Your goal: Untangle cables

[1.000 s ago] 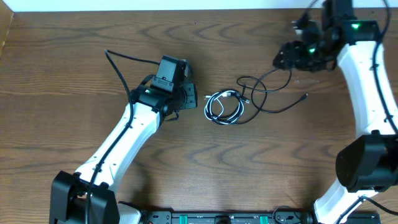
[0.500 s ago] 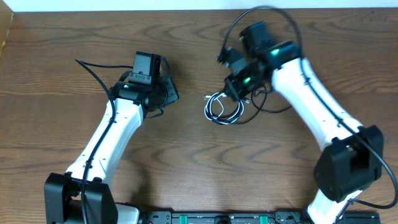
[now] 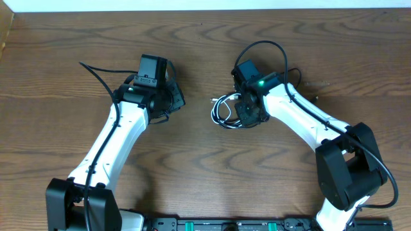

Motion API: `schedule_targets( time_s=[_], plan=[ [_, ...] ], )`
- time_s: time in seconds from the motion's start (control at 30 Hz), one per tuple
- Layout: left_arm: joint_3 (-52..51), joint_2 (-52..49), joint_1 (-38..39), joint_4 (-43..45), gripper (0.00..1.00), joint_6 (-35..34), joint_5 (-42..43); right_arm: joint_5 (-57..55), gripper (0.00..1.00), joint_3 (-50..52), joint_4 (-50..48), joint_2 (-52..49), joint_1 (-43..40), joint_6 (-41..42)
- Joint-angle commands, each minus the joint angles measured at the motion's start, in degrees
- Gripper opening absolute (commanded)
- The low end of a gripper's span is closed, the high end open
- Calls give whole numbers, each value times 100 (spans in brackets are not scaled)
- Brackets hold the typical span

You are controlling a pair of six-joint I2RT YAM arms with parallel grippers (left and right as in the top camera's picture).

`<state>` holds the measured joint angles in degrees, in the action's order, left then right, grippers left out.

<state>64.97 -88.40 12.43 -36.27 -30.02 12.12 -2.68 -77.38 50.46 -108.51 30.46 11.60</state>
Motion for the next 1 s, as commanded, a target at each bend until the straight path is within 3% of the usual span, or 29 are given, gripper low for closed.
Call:
schedule_targets(
  time_s=[0.0,0.13,0.5,0.97],
  plan=[
    [-15,-33,-9,-44,7,-24,33,-160,1,26,-28,-35,-9,63],
    [-31,-33,-9,-76,8,-26,33,26,1,48,-4,-37,-9,-273],
    [-79,-33,-9,-264,7,-26,35,-37,1,538,-601,-37,-48,-310],
    [-79,-33,-9,-385,9,-28,33,31,1,549,-632,-37,-48,-439]
  ],
)
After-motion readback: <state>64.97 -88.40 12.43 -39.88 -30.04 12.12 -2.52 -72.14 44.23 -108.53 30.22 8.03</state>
